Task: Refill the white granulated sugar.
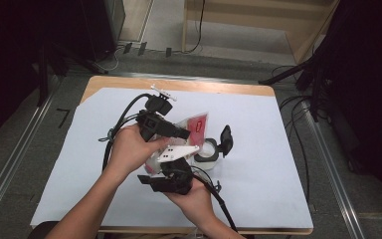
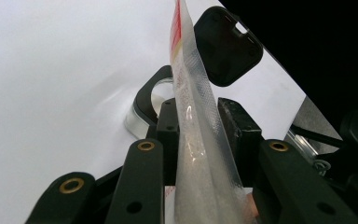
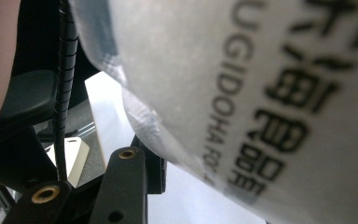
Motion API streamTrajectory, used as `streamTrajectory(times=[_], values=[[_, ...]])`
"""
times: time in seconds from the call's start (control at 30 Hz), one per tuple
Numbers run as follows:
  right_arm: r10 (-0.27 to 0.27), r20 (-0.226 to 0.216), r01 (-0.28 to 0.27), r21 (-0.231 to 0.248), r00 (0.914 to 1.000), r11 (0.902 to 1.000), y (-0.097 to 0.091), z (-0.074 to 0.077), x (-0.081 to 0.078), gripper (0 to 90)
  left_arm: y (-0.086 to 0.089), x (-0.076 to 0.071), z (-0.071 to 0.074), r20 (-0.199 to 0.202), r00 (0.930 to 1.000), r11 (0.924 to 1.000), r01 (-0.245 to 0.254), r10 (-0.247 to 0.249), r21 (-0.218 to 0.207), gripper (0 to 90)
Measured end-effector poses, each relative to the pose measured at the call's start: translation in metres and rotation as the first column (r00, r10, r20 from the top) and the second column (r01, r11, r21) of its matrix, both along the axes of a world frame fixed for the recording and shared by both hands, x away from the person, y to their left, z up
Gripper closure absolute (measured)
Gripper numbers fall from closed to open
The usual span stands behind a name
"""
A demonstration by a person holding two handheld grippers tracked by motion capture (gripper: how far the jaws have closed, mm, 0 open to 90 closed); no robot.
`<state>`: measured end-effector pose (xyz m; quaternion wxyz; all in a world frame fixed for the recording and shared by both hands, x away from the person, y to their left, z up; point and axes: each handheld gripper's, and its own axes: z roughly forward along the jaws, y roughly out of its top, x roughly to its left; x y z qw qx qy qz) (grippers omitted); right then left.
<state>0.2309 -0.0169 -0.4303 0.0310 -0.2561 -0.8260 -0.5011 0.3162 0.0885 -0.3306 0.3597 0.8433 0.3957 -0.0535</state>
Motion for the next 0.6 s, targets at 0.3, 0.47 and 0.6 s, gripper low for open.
streamTrajectory(times=[0.3, 0.47, 0.6], values=[[-0.002, 0.03, 0.003, -0.016, 0.9995, 0.9999, 0.0004, 0.0001, -0.0024, 63.4, -0.0005, -0.001, 0.0004, 0.001, 1.0, 1.0, 0.003, -0.003, 0.0, 71.9], [-0.006, 0.032, 0.007, -0.012, 0.9995, 0.9999, -0.0001, 0.001, -0.0038, 63.6, -0.0017, -0.0031, 0.0014, 0.012, 0.9999, 1.0, 0.0, 0.0, -0.002, 71.4], [-0.012, 0.027, 0.012, -0.009, 0.9996, 0.9999, -0.001, 0.0007, -0.0031, 63.8, -0.0024, -0.0033, 0.0011, 0.019, 0.9998, 1.0, 0.0, 0.0, -0.003, 70.4]])
